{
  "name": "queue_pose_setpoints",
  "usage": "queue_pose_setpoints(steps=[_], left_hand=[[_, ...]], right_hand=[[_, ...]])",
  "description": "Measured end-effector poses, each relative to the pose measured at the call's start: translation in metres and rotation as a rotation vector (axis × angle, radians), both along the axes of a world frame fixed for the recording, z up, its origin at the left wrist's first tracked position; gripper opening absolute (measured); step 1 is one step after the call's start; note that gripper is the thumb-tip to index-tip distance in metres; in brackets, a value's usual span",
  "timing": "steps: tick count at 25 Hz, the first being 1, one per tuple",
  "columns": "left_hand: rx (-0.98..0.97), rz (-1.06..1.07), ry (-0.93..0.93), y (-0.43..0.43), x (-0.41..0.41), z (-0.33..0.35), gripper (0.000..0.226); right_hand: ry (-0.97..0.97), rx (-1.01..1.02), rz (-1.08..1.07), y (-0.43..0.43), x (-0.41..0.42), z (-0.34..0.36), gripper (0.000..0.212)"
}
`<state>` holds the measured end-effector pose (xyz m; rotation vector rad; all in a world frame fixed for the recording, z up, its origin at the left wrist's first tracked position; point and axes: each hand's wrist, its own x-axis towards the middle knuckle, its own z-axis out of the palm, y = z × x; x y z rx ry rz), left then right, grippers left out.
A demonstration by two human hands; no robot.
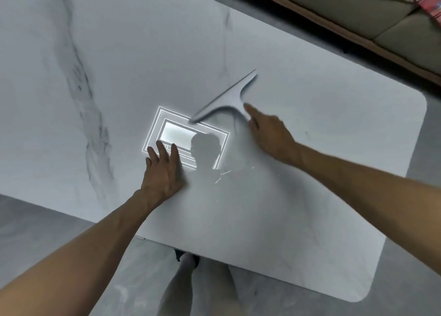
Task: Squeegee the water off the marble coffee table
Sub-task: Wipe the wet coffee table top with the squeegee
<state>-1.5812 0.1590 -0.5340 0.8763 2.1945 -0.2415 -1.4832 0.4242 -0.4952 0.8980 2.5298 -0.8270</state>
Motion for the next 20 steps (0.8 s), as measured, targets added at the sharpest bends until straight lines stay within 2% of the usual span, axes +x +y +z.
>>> queue_pose_setpoints(steps=[4, 8, 11, 13, 15, 18, 20], left_hand=[[0.047, -0.038, 0.007, -0.006, -0.003, 0.012, 0.072], [0.126, -0.076, -0.006, -0.034, -0.002, 0.024, 0.054], [0.207, -0.061, -0.093, -0.062, 0.014, 0.025, 0.047], [0.304, 0.015, -0.145, -0.078, 0.025, 0.02, 0.046], [0.375, 0.184, -0.157, -0.092, 0.033, 0.016, 0.043], [0.364, 0.438, -0.109, -0.109, 0.04, 0.015, 0.044], [0.355, 0.461, -0.083, -0.12, 0.042, 0.012, 0.048]], right_hand=[[-0.119, 0.01, 0.171, -0.033, 0.094, 0.006, 0.051], [-0.284, 0.102, 0.177, -0.028, 0.174, 0.031, 0.05], [-0.378, 0.187, 0.147, -0.019, 0.202, 0.05, 0.045], [-0.332, 0.18, 0.089, -0.023, 0.202, 0.062, 0.042], [-0.25, 0.171, 0.119, -0.045, 0.185, 0.066, 0.044], [-0.155, 0.114, 0.337, -0.102, 0.144, 0.048, 0.044], [-0.11, 0.052, 0.521, -0.148, 0.119, 0.024, 0.043]])
